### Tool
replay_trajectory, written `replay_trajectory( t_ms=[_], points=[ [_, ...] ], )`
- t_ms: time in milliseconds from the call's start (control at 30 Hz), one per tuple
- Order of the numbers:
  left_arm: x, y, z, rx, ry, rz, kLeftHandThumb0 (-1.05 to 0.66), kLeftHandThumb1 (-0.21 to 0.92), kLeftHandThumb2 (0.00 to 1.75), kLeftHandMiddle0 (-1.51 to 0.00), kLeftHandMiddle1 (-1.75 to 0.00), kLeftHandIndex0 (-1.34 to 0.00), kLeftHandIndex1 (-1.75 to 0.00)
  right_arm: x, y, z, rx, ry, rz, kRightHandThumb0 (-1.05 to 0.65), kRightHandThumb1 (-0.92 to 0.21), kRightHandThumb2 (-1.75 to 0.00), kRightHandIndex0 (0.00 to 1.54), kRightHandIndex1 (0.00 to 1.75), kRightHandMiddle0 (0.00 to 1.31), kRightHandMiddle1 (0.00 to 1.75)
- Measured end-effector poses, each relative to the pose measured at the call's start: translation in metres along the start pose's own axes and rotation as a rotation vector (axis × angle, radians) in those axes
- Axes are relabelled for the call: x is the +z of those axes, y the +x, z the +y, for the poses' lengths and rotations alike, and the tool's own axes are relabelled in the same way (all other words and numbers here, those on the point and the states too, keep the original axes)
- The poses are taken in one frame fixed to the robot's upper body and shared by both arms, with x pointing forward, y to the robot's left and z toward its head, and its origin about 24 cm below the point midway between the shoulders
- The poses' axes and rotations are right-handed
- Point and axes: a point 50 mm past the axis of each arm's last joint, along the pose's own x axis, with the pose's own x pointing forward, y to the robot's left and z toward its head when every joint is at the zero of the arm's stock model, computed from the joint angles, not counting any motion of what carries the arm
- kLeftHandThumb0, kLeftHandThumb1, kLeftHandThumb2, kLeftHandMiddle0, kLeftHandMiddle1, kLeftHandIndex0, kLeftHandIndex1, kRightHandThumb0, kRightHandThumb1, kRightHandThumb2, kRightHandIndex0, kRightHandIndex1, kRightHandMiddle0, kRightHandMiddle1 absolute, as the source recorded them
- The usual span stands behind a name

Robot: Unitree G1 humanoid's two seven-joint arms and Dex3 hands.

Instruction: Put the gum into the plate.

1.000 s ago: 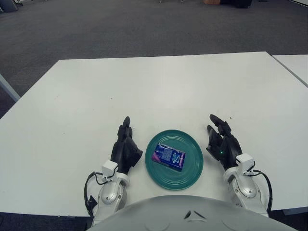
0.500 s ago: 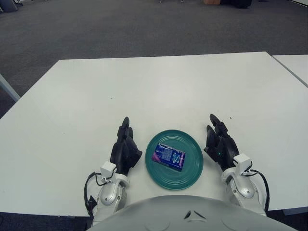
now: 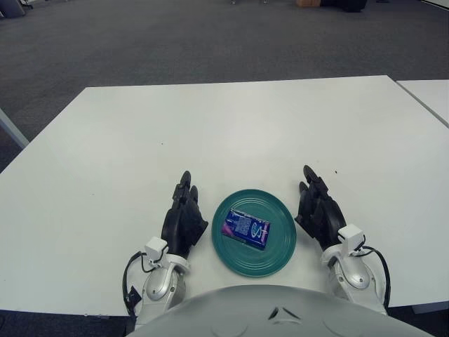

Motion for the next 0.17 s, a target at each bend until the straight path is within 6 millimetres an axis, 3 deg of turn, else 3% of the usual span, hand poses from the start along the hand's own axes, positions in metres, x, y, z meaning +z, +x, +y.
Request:
replay_trajectory(
  t_ms=[167],
  points=[
    [0.0,-0.0003,-0.0011,-0.016,0.069,0.004,-1.05,0.92,0.97,0.0,0.0,0.0,0.0,0.0,0.0,-0.0001,-0.002,-0.001,0.0,-1.0,-0.92,-0.98,0.0,0.0,0.0,0.0]
  ],
)
